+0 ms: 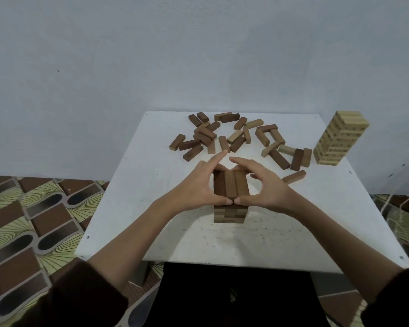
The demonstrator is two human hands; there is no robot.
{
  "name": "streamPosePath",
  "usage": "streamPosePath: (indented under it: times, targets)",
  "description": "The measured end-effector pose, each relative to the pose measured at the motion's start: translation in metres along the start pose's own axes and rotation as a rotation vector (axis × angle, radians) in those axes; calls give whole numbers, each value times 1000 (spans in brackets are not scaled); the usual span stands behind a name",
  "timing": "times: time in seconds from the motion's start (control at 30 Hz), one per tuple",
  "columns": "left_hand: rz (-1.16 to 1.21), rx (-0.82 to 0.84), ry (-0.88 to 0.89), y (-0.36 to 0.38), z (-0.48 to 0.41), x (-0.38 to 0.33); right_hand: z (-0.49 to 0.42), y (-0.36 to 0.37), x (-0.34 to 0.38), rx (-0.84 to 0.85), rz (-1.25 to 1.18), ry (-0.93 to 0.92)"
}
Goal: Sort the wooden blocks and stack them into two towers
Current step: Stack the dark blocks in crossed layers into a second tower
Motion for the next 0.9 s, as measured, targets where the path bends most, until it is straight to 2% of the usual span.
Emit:
streamPosePath:
  times: [0.23,0.9]
  targets:
    - [1,31,-22,8,6,-1,5,4,-10,35,26,40]
    - [78,16,-82,11,19,6,12,3,-14,4,61,56]
Point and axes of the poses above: each hand's wrist, its own z-axis away from the middle knuckle, its own y-axis out of the palm, x = y × z, the point moved 10 cm from there along -z, towards the middle knuckle, and after that the axes turned 14 degrees about -z, right-handed, at the moved point
